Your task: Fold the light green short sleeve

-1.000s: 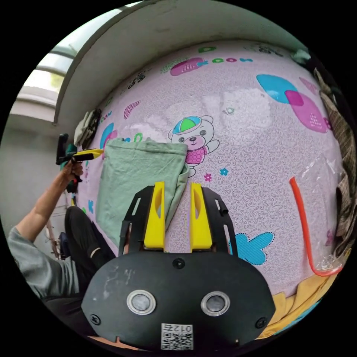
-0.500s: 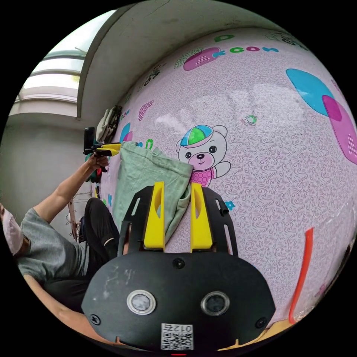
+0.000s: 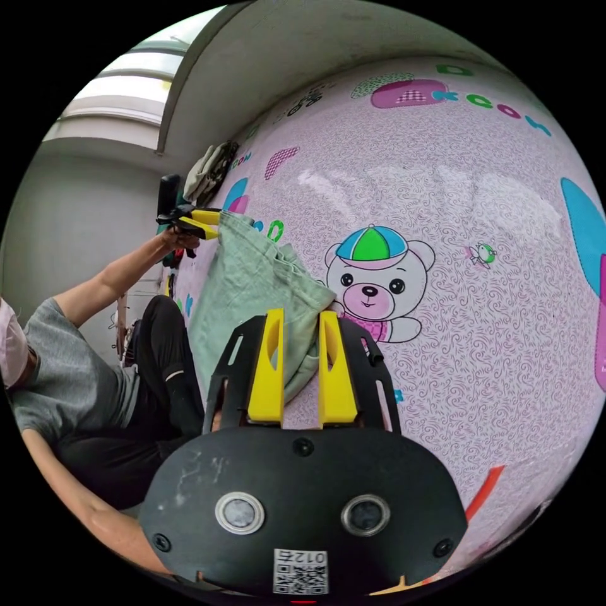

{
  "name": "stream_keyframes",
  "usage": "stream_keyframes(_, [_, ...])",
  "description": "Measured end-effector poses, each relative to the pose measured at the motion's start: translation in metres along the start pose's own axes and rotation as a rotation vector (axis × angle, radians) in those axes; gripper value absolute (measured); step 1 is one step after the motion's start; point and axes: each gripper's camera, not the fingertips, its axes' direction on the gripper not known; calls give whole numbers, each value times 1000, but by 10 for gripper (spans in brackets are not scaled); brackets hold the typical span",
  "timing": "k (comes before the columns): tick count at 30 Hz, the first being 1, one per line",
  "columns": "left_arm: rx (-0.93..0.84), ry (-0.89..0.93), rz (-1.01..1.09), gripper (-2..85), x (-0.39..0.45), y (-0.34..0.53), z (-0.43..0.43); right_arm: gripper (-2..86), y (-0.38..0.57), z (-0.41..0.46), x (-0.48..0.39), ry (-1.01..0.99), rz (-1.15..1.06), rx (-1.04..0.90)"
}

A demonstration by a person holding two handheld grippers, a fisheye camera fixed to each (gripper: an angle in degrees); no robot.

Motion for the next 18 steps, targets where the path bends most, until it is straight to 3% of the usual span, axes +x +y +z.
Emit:
stream_keyframes(5, [-30, 30, 6, 108, 8, 21, 14, 52, 10, -9, -10, 39, -36, -29])
stream_keyframes(11, [0, 64, -12, 97, 17, 53, 39, 74, 19, -23, -16, -69, -16, -23])
stream_keyframes(18, [-8, 96, -51, 53, 27, 103, 80, 2, 44, -39, -43, -56, 10, 25])
